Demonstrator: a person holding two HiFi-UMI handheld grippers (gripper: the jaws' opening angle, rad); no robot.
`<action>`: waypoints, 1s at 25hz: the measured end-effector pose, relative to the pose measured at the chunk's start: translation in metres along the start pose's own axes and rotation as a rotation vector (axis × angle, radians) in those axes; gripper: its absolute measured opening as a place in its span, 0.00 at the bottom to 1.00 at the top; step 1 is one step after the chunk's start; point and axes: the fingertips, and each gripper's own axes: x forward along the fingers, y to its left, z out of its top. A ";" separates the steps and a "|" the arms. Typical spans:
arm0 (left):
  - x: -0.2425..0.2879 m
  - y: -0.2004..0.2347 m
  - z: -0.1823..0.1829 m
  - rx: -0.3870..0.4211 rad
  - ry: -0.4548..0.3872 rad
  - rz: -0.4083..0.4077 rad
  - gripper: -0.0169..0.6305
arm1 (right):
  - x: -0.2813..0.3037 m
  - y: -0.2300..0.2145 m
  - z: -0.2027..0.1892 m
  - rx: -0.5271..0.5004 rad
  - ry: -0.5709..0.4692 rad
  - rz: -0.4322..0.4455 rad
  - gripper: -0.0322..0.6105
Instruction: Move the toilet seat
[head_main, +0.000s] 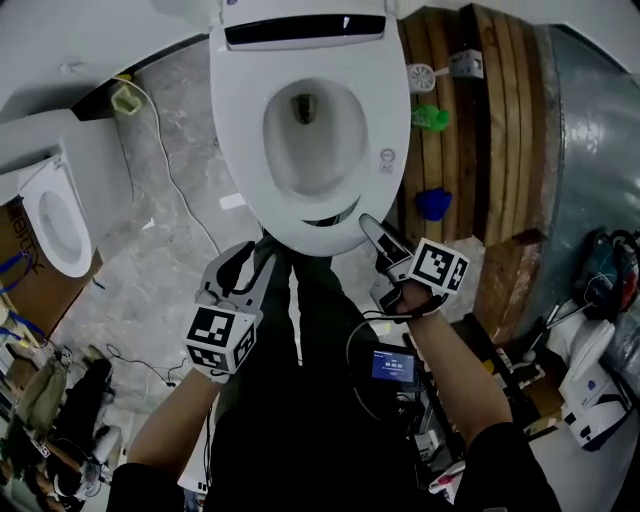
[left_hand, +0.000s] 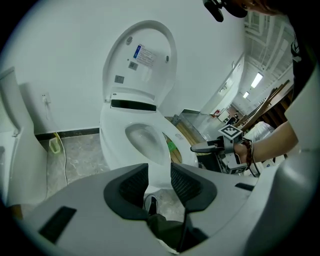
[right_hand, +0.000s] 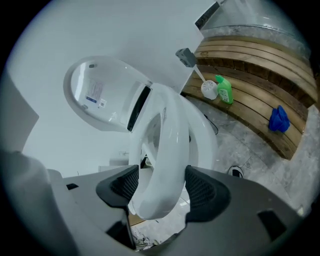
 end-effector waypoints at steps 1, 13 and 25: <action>-0.005 0.000 0.000 -0.002 0.000 0.007 0.26 | -0.005 0.007 0.001 0.006 -0.003 0.012 0.54; -0.031 -0.030 0.038 0.106 -0.073 0.040 0.26 | -0.059 0.094 0.022 0.043 -0.066 0.169 0.54; -0.036 -0.056 0.061 0.346 -0.075 0.076 0.26 | -0.083 0.127 0.043 0.115 -0.116 0.217 0.54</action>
